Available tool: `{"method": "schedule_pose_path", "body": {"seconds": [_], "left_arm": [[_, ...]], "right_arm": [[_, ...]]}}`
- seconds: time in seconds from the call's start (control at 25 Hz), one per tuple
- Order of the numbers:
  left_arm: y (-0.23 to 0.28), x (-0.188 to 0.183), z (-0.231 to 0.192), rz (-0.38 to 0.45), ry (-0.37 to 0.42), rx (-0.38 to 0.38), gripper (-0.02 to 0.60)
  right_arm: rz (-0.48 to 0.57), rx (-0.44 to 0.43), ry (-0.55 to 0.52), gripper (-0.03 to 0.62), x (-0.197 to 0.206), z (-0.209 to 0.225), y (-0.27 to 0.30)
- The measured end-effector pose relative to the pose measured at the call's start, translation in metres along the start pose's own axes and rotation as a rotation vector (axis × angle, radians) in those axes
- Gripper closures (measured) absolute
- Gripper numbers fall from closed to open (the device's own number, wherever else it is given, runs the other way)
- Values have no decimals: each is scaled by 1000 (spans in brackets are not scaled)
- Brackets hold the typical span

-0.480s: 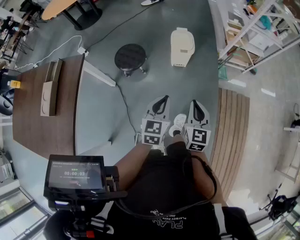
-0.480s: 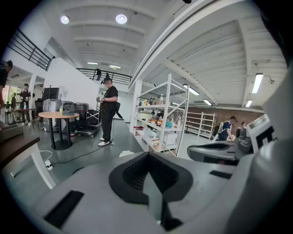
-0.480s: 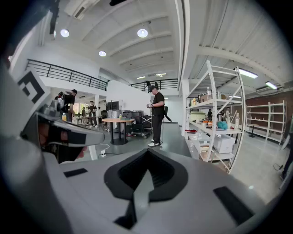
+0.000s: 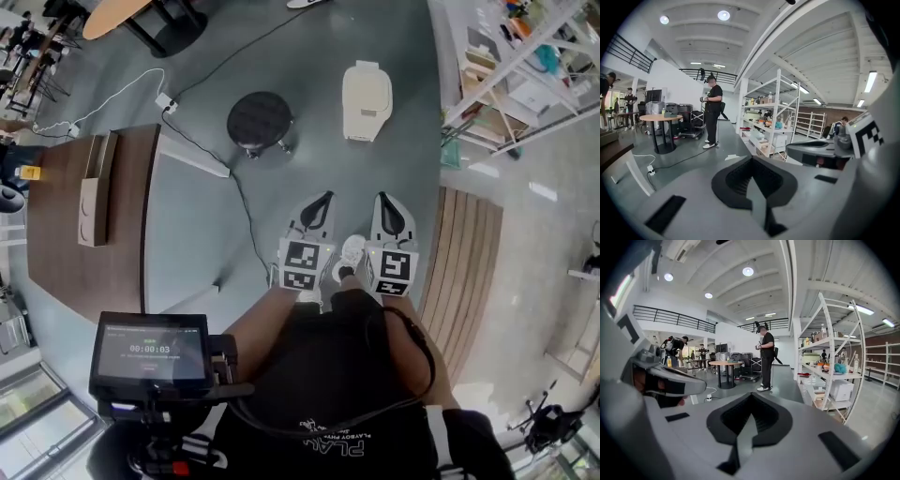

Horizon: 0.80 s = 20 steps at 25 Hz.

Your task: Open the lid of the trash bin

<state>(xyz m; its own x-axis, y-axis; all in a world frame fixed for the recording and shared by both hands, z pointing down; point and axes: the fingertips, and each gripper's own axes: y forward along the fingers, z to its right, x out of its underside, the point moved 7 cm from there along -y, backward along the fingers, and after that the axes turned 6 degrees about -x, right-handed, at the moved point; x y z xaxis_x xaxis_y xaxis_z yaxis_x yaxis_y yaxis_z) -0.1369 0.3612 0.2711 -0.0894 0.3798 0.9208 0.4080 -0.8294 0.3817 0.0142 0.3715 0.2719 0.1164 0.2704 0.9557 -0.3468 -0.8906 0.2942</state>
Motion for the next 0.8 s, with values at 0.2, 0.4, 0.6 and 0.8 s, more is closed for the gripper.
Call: {"method": "schedule_pose_path", "body": {"seconds": [0.2, 0.4, 0.6, 0.8], "left_arm": [[33, -7, -12, -13, 26, -57, 583], [65, -23, -17, -33, 12, -90, 583], [93, -36, -15, -43, 8, -104, 583], [136, -50, -17, -41, 20, -115, 583]], "right_arm": [[-30, 7, 14, 597, -4, 29, 29], [-68, 19, 27, 597, -2, 56, 52], [-67, -11, 49, 597, -9, 76, 73], [-69, -40, 74, 597, -5, 100, 100]]}}
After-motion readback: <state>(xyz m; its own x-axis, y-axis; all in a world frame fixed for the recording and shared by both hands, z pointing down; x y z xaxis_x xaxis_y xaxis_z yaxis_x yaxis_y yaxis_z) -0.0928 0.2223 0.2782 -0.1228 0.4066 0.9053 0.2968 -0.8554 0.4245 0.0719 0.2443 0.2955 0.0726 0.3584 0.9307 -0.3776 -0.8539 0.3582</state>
